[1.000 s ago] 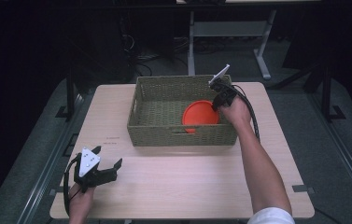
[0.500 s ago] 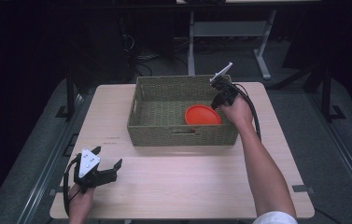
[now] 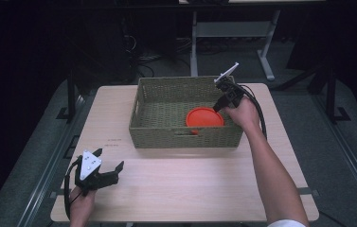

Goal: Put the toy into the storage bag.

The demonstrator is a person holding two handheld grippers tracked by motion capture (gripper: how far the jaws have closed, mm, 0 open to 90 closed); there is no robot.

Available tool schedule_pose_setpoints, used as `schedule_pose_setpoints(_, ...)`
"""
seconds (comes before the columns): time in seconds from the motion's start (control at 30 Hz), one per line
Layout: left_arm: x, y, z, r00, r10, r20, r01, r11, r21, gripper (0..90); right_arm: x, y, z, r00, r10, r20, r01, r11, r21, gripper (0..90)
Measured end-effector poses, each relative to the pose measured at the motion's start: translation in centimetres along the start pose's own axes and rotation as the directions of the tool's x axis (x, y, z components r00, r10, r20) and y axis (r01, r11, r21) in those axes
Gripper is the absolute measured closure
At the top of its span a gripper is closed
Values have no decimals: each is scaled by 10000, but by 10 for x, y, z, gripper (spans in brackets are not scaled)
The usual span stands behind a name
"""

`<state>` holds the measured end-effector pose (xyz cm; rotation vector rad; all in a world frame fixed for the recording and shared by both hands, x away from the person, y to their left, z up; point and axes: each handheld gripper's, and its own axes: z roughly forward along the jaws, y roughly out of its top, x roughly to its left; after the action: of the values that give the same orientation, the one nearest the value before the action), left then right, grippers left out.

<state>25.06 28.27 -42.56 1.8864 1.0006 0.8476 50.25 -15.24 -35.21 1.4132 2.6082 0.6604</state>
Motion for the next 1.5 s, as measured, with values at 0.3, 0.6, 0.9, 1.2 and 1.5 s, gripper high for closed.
schedule_pose_setpoints(0.3, -2, 0, -1, 10000, 12, 10, -12, 10000, -98, 128, 0, -9, -8, 9991, 245, -351, -256, 9992, -302, 548)
schedule_pose_setpoints(0.6, -2, 0, 0, 10000, -52, 32, 52, 10000, -62, 128, -1, -14, -19, 9985, 307, -455, -332, 9980, -543, 508)
schedule_pose_setpoints(0.9, -2, 1, -1, 10000, 72, 50, -72, 10000, -12, 128, 10, -15, -29, 9989, 49, -461, -77, 9980, -620, 480)
schedule_pose_setpoints(1.2, -3, 1, -1, 10000, 34, 19, -34, 10000, -30, 128, 11, -17, -36, 9986, 68, -527, -101, 9979, -644, 450)
schedule_pose_setpoints(1.5, -3, 0, -1, 10000, 41, 17, -41, 10000, -21, 128, 13, -21, -46, 9984, 82, -559, -122, 9974, -715, 404)
